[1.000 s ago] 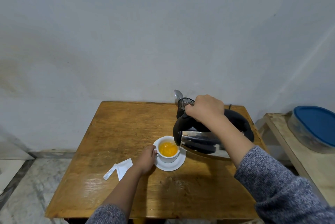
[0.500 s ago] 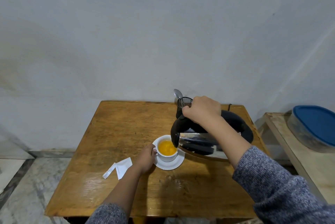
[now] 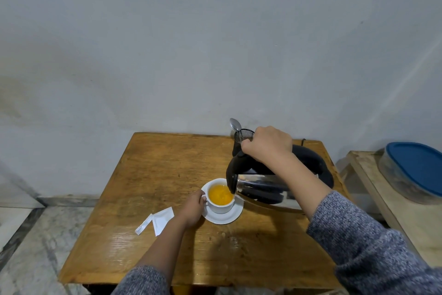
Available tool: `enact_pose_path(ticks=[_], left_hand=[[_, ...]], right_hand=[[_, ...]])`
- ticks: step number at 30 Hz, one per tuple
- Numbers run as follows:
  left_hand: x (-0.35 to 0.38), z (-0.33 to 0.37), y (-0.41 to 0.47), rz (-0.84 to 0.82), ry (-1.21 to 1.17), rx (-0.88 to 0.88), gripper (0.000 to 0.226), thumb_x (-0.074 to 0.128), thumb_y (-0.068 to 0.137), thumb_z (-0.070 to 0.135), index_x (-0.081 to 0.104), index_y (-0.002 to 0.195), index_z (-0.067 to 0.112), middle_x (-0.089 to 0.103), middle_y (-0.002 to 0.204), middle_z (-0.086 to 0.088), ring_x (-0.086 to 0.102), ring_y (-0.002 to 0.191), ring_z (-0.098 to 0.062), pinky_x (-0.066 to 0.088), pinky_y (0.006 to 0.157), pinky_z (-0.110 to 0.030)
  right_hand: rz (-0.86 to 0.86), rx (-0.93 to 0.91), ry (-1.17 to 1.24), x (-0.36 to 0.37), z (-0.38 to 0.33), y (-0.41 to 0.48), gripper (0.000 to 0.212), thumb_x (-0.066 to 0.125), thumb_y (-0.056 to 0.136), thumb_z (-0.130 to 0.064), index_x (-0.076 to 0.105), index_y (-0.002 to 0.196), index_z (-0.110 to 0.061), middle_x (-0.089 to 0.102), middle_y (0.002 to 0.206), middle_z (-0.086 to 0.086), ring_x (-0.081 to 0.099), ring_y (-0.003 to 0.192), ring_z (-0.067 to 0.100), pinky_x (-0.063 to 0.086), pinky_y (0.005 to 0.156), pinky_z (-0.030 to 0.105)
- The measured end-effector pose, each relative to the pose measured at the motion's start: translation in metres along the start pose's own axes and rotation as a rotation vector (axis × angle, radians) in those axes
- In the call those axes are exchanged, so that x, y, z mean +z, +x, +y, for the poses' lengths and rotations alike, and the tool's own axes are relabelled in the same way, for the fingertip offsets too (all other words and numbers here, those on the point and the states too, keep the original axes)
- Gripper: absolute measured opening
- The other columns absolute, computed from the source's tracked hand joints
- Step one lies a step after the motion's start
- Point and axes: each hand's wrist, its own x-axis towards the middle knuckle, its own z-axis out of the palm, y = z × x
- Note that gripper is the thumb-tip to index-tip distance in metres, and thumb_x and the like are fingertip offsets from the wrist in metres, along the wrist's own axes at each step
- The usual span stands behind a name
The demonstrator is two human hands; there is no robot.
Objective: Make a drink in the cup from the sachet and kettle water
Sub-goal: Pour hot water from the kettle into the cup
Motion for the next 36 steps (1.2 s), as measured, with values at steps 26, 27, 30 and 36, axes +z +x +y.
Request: enact_pose_path(ticks=[26, 27, 30, 36], left_hand=[[0.001, 0.002, 0.000, 0.002, 0.000, 0.005, 0.031, 0.036, 0.097, 0.020, 0.049, 0.125, 0.014, 0.057, 0.127, -0.011, 0.049, 0.102, -0.015, 0.041, 0.090, -0.029], [0.001, 0.002, 0.000, 0.002, -0.003, 0.004, 0.032, 0.036, 0.097, 0.020, 0.049, 0.126, 0.014, 0.056, 0.127, -0.011, 0.049, 0.102, -0.015, 0.040, 0.090, -0.029], [0.001, 0.003, -0.001, 0.004, -0.007, 0.004, 0.032, 0.036, 0.097, 0.020, 0.049, 0.126, 0.013, 0.056, 0.128, -0.011, 0.050, 0.105, -0.016, 0.040, 0.091, -0.030], [0.001, 0.002, -0.003, 0.009, 0.007, 0.000, 0.030, 0.036, 0.097, 0.022, 0.052, 0.122, 0.015, 0.058, 0.125, -0.011, 0.052, 0.104, -0.018, 0.042, 0.089, -0.030]], right_hand=[[0.010, -0.004, 0.007, 0.005, 0.003, -0.001, 0.026, 0.048, 0.086, -0.039, 0.051, 0.077, -0.015, 0.047, 0.063, -0.001, 0.042, 0.054, 0.013, 0.028, 0.048, 0.024], [0.012, -0.003, 0.010, 0.005, 0.003, -0.001, 0.025, 0.048, 0.086, -0.039, 0.051, 0.077, -0.015, 0.046, 0.063, -0.001, 0.041, 0.053, 0.013, 0.028, 0.048, 0.024], [0.014, 0.000, 0.018, 0.005, 0.006, -0.001, 0.026, 0.048, 0.086, -0.038, 0.050, 0.074, -0.015, 0.046, 0.062, -0.002, 0.041, 0.053, 0.013, 0.028, 0.048, 0.024], [-0.023, 0.074, 0.148, 0.008, 0.028, 0.000, 0.031, 0.047, 0.084, -0.042, 0.049, 0.067, -0.016, 0.056, 0.066, 0.000, 0.052, 0.060, 0.017, 0.032, 0.050, 0.024]])
